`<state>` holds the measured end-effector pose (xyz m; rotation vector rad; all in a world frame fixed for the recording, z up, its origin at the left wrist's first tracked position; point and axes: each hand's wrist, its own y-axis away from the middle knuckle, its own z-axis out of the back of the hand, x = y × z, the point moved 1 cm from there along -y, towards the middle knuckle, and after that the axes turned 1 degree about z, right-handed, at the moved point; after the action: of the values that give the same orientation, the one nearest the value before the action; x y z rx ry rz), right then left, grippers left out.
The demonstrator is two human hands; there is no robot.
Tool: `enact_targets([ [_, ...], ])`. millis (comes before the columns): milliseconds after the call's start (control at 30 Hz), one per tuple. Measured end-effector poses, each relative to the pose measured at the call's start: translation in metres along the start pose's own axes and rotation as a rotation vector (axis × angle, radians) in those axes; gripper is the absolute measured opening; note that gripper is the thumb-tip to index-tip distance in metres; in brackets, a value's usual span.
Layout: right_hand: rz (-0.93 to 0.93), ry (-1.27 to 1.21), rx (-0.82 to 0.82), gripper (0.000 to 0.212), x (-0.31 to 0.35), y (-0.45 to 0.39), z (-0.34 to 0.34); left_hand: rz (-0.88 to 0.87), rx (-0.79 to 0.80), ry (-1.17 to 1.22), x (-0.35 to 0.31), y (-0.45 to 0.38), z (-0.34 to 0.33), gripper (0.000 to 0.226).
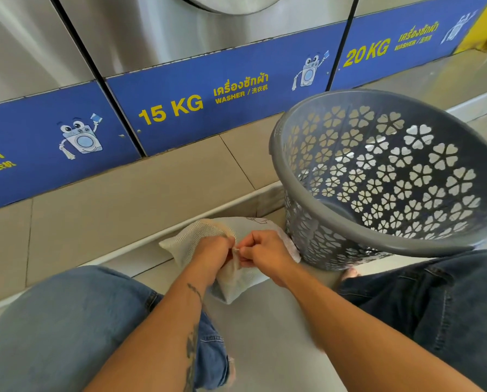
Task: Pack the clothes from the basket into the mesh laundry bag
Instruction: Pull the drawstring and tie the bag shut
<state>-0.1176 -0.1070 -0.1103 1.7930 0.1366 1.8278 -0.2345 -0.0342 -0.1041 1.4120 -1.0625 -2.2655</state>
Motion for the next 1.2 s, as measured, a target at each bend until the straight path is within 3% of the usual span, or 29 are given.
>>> enact_targets([
  [433, 0.065, 0.14, -0.04, 0.03, -0.004, 0.001, -0.006, -0.101, -0.039, 0.031, 0.01, -0.009, -0.003, 0.024],
  [700, 0.151, 0.202, -0.06, 0.031, -0.017, 0.004, -0.004, -0.021, 0.009, 0.164, 0.013, -0.015, -0.001, 0.025],
  [833, 0.088, 0.185, -0.061, 0.026, -0.022, 0.004, -0.006, -0.009, 0.019, 0.19, 0.014, -0.016, -0.002, 0.026],
  [967, 0.048, 0.197, -0.069, 0.025, -0.021, 0.003, -0.007, 0.005, 0.047, 0.236, 0.015, -0.018, -0.001, 0.026],
  [1067, 0.118, 0.266, -0.096, 0.018, -0.026, 0.007, -0.008, 0.008, 0.087, 0.252, 0.014, -0.018, 0.0, 0.025],
  [1200, 0.174, 0.289, -0.137, 0.017, -0.033, 0.01, -0.01, -0.042, 0.19, 0.138, 0.012, -0.011, 0.0, 0.015],
])
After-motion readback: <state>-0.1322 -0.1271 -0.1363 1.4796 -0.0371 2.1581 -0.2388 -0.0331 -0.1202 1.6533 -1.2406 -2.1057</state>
